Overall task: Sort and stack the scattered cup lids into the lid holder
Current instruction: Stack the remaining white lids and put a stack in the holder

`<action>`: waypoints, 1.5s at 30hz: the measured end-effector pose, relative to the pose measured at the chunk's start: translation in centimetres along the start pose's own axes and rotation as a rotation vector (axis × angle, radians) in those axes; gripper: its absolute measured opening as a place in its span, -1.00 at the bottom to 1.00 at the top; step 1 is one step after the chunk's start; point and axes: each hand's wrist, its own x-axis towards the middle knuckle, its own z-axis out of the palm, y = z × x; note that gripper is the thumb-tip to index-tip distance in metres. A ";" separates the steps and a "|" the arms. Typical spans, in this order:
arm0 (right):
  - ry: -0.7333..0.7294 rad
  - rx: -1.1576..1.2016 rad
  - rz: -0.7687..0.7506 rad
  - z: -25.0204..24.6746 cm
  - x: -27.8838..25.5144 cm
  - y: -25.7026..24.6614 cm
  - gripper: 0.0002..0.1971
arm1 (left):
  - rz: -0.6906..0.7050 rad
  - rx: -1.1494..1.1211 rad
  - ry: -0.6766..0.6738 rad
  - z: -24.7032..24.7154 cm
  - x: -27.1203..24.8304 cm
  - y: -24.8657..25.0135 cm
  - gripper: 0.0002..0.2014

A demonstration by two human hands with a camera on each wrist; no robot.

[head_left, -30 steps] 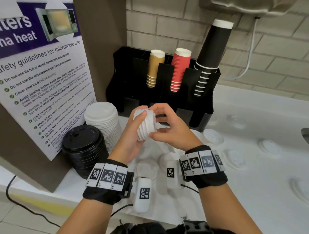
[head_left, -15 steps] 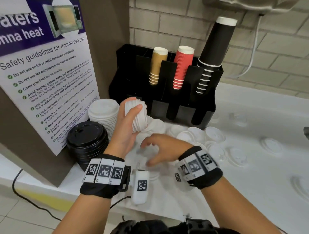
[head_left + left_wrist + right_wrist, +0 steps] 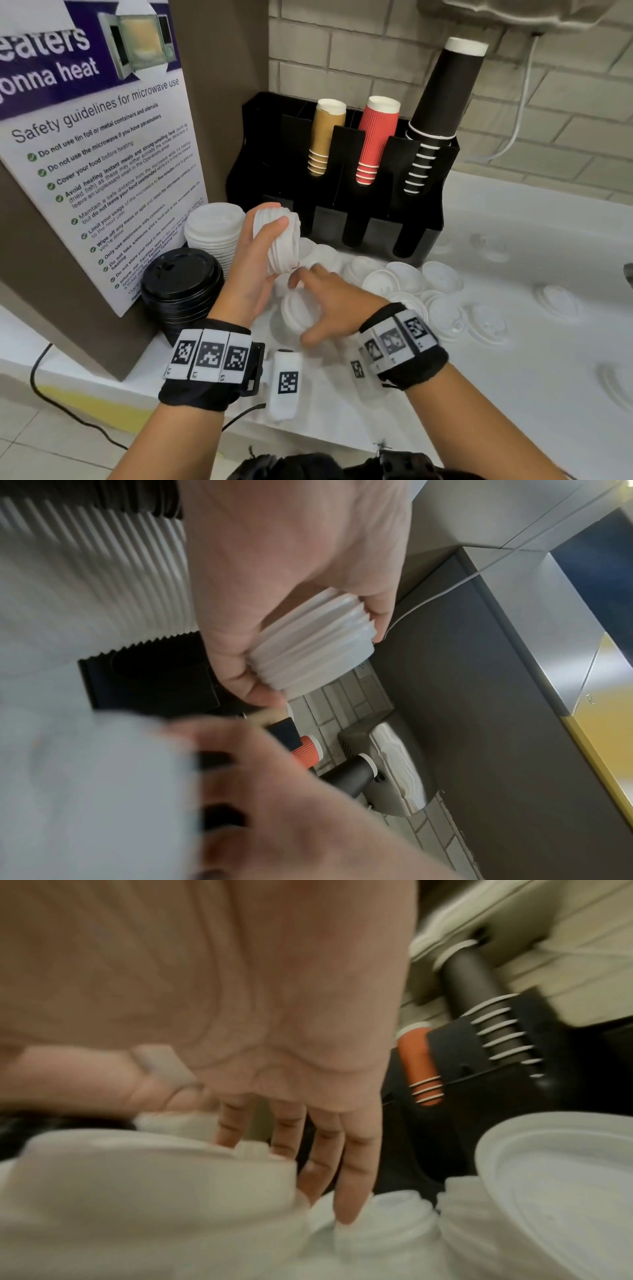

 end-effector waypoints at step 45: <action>0.036 -0.153 0.159 -7.2 8.0 2.9 -0.48 | 0.140 -0.036 0.107 2.0 1.4 2.2 -0.59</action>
